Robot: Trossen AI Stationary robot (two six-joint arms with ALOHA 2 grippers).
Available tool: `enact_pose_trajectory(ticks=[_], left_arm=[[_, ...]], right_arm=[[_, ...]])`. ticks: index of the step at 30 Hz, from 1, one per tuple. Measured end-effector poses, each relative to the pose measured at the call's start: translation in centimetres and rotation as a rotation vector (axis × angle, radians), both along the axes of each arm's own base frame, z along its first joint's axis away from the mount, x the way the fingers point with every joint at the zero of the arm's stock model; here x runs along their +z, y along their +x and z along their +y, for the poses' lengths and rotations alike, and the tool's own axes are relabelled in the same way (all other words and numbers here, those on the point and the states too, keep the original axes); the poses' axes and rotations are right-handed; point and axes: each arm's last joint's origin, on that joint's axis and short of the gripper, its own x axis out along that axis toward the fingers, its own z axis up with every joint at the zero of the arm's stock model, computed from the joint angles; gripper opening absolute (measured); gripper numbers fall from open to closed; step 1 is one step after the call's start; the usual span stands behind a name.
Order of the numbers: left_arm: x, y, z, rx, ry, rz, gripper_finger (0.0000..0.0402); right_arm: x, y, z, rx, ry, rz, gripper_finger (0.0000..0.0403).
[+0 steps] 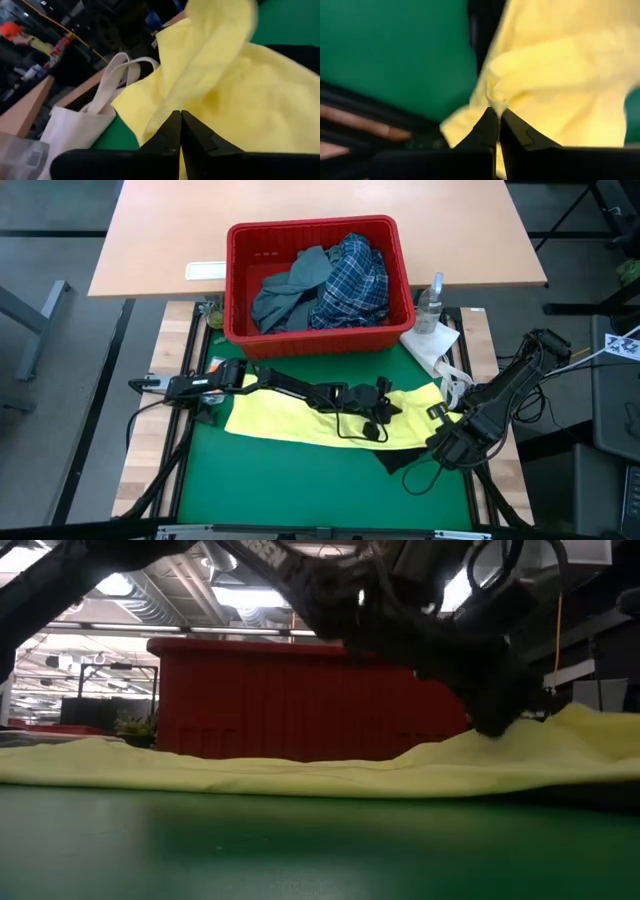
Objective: Fold Laundry from Bin
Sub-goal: Fold the yellow shirt
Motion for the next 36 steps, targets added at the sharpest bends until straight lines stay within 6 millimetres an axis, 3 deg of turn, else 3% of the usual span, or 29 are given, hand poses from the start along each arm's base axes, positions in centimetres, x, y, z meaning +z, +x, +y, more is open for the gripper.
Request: enact_pose_trajectory(ticks=[4,15,21,30,36], left_arm=[[1.1,-0.7,-1.5,-0.022,0.009,0.072,0.0001],[0.3,-2.0,-6.4,-0.074,0.046,0.175,0.0],[0.3,-2.0,-6.4,-0.05,0.026,0.179,0.0],[0.3,-2.0,-6.1,0.082,-0.058,0.162,0.0],[2.0,-3.6,-6.2,0.115,-0.192,0.316,0.0]], right_arm=[[0.0,-0.6,-0.5,-0.079,-0.046,0.069,0.0007],[0.0,-0.2,0.1,-0.079,0.039,0.054,0.0007],[0.0,-0.2,0.1,-0.104,0.04,0.069,0.0022],[0.0,-0.5,-0.2,-0.159,0.004,0.082,0.0127],[0.0,-0.7,-0.4,-0.159,-0.022,0.1,0.0158]])
